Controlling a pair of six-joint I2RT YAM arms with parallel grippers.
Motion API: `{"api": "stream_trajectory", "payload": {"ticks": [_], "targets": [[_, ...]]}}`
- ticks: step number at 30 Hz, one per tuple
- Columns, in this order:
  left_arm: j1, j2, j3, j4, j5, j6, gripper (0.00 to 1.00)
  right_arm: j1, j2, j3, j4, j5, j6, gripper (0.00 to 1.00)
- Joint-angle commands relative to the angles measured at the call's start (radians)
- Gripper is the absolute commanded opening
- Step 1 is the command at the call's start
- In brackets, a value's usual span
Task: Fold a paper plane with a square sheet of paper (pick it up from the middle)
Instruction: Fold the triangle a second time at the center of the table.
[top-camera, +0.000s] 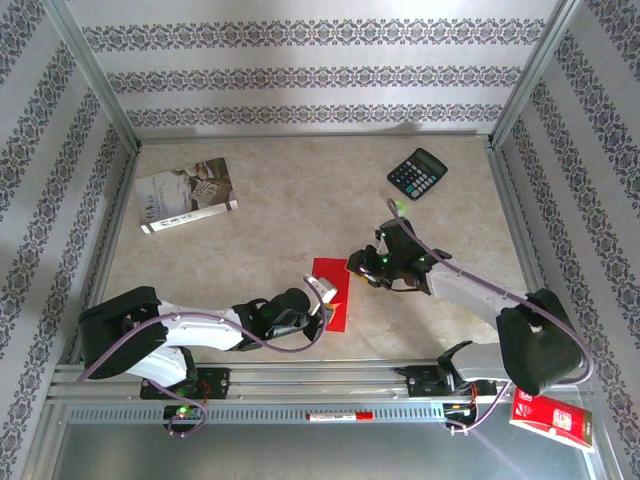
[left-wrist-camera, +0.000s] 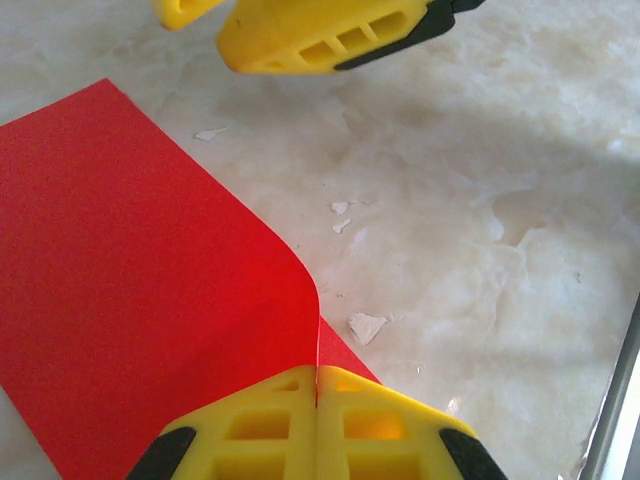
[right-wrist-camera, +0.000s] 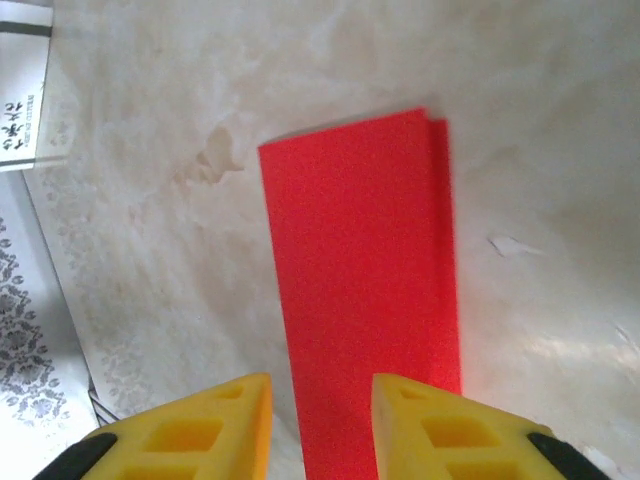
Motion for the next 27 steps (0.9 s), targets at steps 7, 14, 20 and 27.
{"api": "stream_trajectory", "payload": {"ticks": [7,14,20,27], "targets": [[0.049,0.02,-0.019,0.118,0.091,-0.139,0.0,0.015,0.229,0.132,0.009,-0.053,-0.191,0.22],[0.07,0.027,-0.021,0.121,0.119,-0.17,0.0,0.004,0.352,0.195,-0.02,-0.05,-0.291,0.18],[0.121,0.045,-0.028,0.15,0.169,-0.222,0.0,0.004,0.417,0.222,-0.071,-0.052,-0.372,0.17],[0.197,0.082,-0.01,0.154,0.267,-0.245,0.0,0.013,0.427,0.229,-0.146,-0.011,-0.459,0.16]]}}
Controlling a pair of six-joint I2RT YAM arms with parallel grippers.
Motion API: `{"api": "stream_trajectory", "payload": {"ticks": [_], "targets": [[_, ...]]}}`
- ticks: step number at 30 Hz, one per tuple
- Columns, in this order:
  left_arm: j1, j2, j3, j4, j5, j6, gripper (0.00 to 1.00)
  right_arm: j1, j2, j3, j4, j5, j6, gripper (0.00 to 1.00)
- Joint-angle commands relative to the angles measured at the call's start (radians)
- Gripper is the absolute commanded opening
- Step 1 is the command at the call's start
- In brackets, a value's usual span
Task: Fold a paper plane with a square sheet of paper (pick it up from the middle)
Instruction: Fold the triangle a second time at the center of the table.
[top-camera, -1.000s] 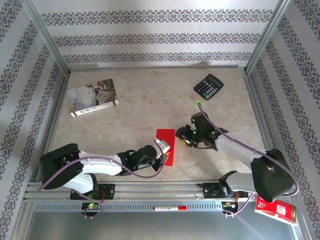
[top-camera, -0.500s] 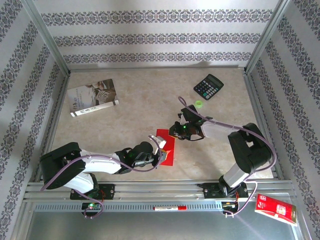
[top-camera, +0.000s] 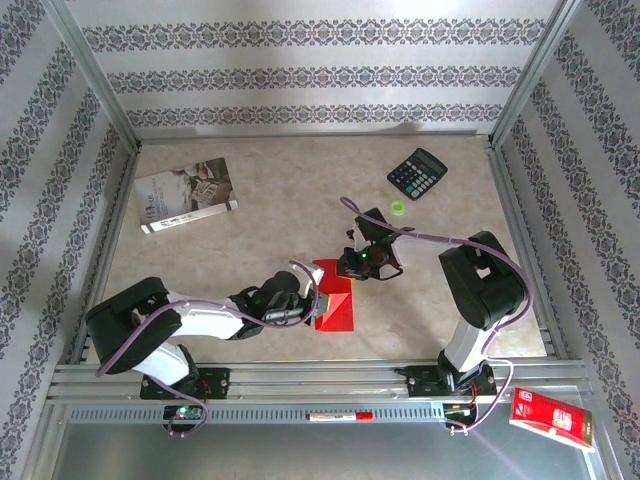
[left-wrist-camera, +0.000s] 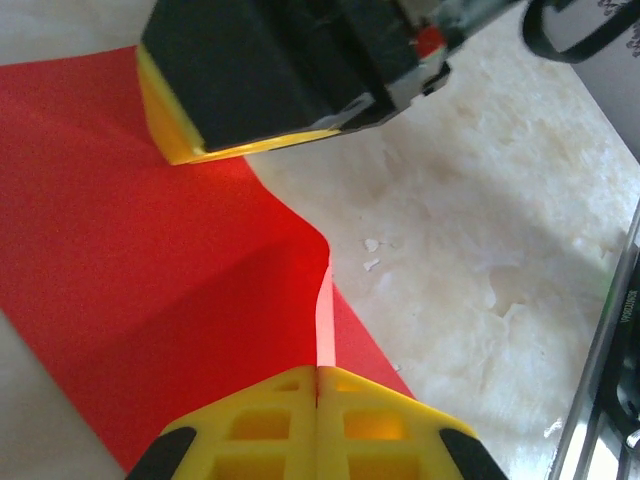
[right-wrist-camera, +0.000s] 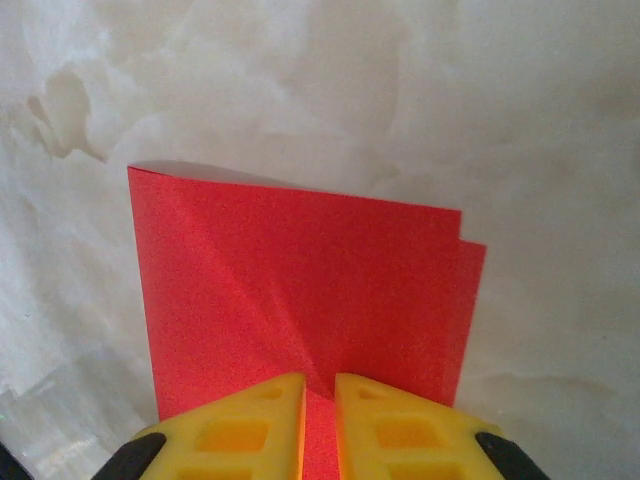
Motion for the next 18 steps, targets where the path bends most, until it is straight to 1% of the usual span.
{"api": "stream_trajectory", "payload": {"ticks": [1,10,18], "targets": [[0.042,0.016,0.007,0.038,0.07,-0.03,0.0,0.012,0.02,0.014,-0.07,0.027,-0.066,0.16],[0.1,0.038,0.024,-0.013,0.113,-0.012,0.0,0.02,0.019,0.016,-0.073,0.034,-0.068,0.16],[0.114,0.079,0.053,-0.043,0.137,0.0,0.0,0.029,0.017,0.011,-0.069,0.038,-0.064,0.16]]}}
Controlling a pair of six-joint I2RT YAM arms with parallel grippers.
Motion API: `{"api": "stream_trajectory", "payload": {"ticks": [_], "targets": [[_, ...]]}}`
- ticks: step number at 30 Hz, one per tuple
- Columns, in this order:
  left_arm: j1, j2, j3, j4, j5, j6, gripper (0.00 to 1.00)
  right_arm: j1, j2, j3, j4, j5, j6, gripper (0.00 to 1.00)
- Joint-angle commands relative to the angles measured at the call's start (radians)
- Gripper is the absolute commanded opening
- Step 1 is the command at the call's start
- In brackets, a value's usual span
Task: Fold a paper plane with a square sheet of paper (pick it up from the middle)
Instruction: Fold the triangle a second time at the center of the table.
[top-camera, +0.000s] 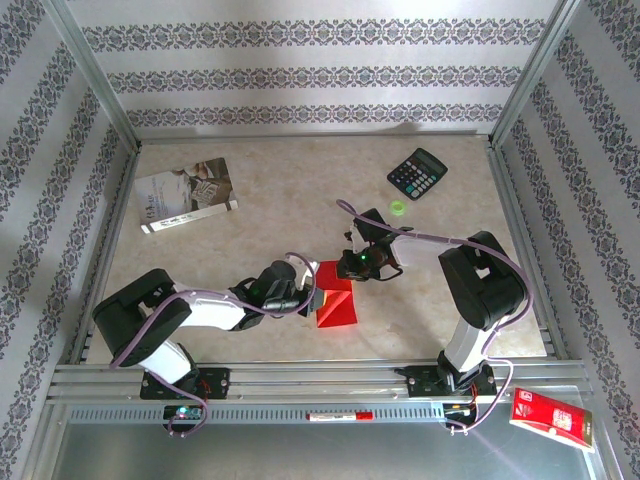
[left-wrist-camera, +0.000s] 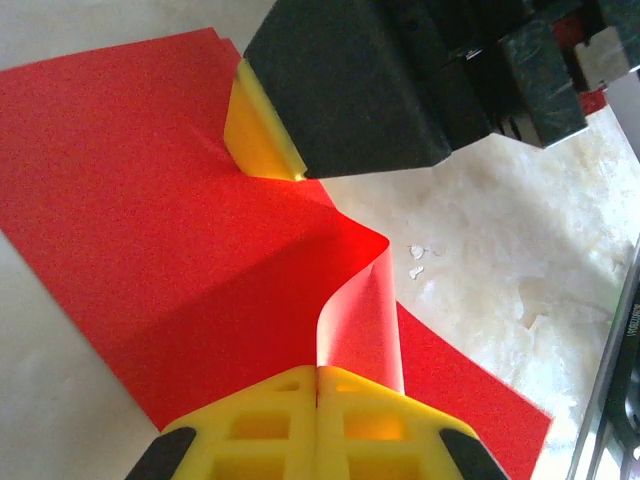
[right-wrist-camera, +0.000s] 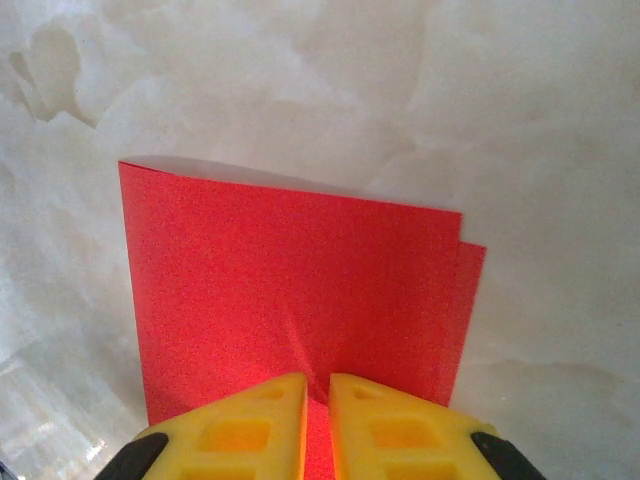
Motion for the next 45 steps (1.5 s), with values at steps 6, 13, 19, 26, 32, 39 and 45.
{"api": "stream_trajectory", "payload": {"ticks": [6,13,19,26,32,39,45], "targets": [[0.023,0.009,0.019,-0.042,0.029,0.013,0.0,0.016,0.007,0.003,-0.045,0.038,-0.013,0.16],[0.023,-0.009,-0.009,-0.018,0.059,-0.011,0.0,0.019,0.006,0.004,-0.039,0.039,-0.004,0.17],[0.023,0.001,-0.018,-0.033,0.031,-0.016,0.0,0.022,0.006,0.001,-0.039,0.041,-0.004,0.17],[0.023,0.002,-0.012,-0.07,0.023,-0.002,0.0,0.023,0.011,0.002,-0.037,0.041,-0.004,0.17],[0.024,0.024,0.007,-0.094,0.014,0.012,0.0,0.025,0.011,0.005,-0.036,0.041,-0.004,0.17],[0.026,0.051,0.034,-0.124,0.018,0.026,0.0,0.028,0.008,0.002,-0.036,0.042,-0.003,0.17],[0.029,0.054,0.043,-0.13,0.016,0.034,0.0,0.029,0.006,0.0,-0.039,0.042,-0.006,0.18]]}}
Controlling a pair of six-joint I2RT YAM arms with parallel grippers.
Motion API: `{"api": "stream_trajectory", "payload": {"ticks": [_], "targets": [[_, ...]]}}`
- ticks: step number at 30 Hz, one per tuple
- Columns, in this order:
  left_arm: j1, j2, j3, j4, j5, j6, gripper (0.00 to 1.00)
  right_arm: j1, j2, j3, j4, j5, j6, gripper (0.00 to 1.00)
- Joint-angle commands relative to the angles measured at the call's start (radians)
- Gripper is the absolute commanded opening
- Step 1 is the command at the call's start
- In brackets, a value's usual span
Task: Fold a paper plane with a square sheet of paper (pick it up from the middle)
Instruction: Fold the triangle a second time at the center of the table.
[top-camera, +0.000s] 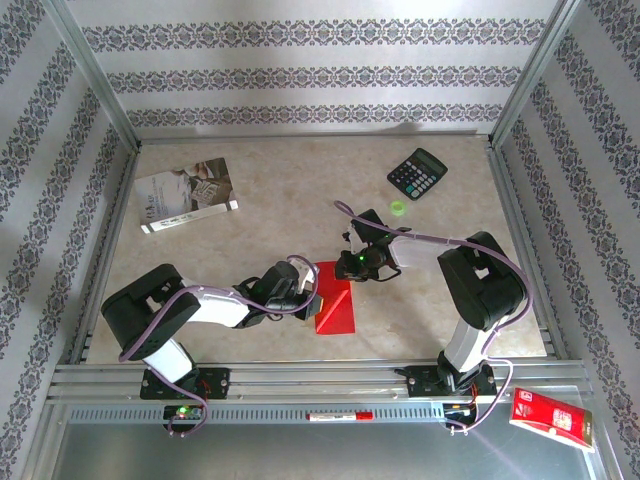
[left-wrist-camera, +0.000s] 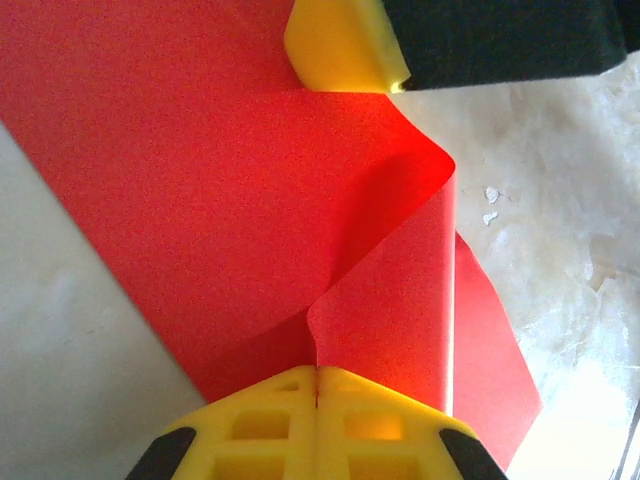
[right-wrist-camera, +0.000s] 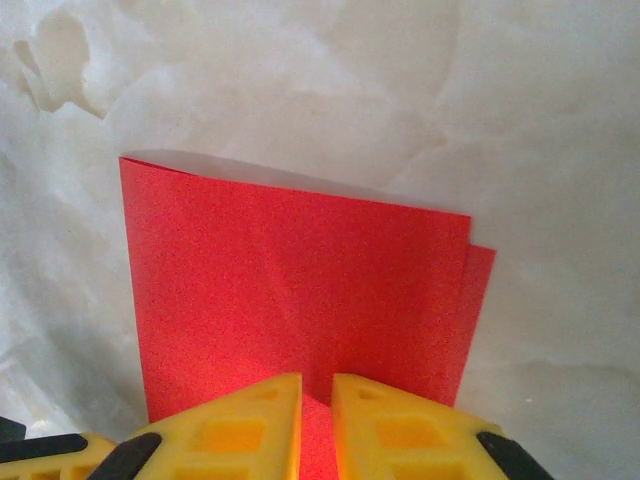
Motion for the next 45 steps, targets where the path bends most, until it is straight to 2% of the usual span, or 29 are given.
{"api": "stream_trajectory", "payload": {"ticks": [1,14,22,32,37,39,45], "targets": [[0.018,0.007,0.022,-0.032,-0.012,0.028,0.0,0.01,0.007,0.0,-0.041,0.031,-0.006,0.18],[0.019,0.013,0.023,-0.08,-0.013,0.042,0.0,0.009,0.008,0.005,-0.043,0.03,-0.007,0.19],[0.019,0.031,0.028,-0.13,-0.017,0.044,0.0,-0.003,-0.012,0.034,-0.056,0.005,-0.01,0.24],[0.019,0.047,0.038,-0.176,-0.042,0.029,0.0,-0.061,-0.152,0.027,-0.1,-0.026,0.001,0.28],[0.02,0.045,0.026,-0.167,-0.052,0.006,0.0,-0.064,-0.326,-0.111,-0.056,-0.04,0.119,0.27],[0.02,0.048,0.018,-0.146,-0.045,-0.008,0.0,-0.049,-0.389,-0.197,0.009,-0.056,0.215,0.23],[0.035,0.068,0.02,-0.135,-0.008,-0.031,0.0,0.074,-0.478,-0.32,0.121,-0.01,0.383,0.14]]}}
